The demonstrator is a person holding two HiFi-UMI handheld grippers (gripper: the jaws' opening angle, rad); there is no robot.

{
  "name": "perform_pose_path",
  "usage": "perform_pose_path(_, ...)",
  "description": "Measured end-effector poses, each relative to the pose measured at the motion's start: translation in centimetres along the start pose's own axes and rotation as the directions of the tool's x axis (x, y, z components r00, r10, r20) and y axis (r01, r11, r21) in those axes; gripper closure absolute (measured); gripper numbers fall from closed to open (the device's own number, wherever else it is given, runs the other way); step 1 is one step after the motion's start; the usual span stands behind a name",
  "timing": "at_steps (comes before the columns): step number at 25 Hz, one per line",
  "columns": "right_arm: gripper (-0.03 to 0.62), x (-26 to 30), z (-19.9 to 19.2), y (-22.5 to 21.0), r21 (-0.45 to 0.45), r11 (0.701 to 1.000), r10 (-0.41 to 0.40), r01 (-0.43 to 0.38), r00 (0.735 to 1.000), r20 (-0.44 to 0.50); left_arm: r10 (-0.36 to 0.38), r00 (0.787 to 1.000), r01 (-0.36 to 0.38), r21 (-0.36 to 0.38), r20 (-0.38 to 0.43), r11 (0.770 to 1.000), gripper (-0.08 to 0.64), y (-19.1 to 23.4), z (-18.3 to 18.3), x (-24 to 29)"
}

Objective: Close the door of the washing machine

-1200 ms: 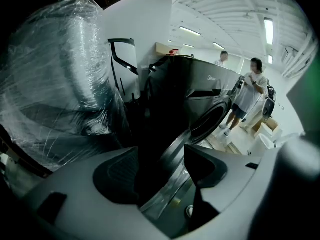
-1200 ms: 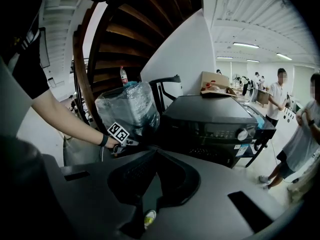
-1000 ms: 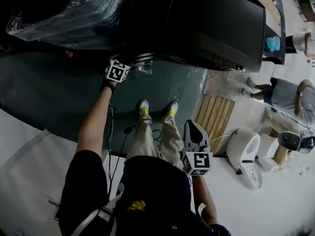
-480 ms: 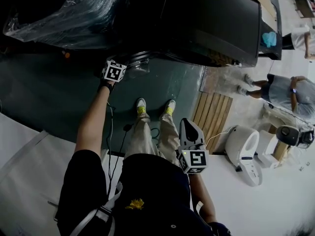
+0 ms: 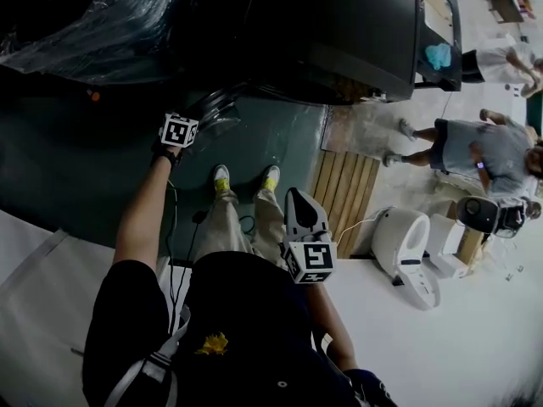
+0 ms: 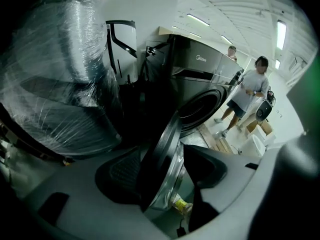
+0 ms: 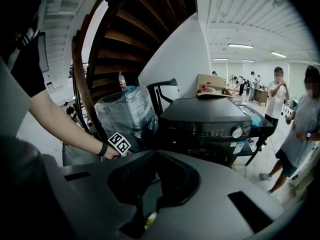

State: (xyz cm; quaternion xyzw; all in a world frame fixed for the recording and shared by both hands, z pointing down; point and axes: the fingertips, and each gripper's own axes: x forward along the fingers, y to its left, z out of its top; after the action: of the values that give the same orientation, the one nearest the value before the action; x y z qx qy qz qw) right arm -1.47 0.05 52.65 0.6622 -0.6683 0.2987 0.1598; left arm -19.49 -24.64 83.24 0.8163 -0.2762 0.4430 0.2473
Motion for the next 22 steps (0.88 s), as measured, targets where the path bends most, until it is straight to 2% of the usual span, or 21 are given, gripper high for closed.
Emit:
perform_pose_path(6, 0.566, -0.8, -0.3, -1.3, 0.005, 1.000, -0.011, 0.011, 1.000, 0.011, -0.043, 0.999, 0.039, -0.129, -0.028, 0.991, 0.276, -5.3, -1.0, -0.8)
perform_pose_path(11, 0.566, -1.3, -0.8, -2.0, 0.015, 1.000, -0.003, 0.003, 1.000, 0.003, -0.061, 0.996, 0.045, -0.232, -0.066, 0.972, 0.276, -9.4, -2.3, -1.3)
perform_pose_path(18, 0.566, -2.6, -1.5, -5.0, 0.045, 0.998, -0.050, 0.050, 0.999, 0.003, -0.107, 0.992, 0.081, -0.308, -0.071, 0.948, 0.265, -16.6, -1.7, 0.0)
perform_pose_path(22, 0.566, -3.3, -2.2, -6.4, 0.065, 0.995, -0.069, 0.069, 0.998, -0.006, -0.157, 0.987, 0.129, -0.371, -0.046, 0.920, 0.250, -20.3, -0.6, 0.8)
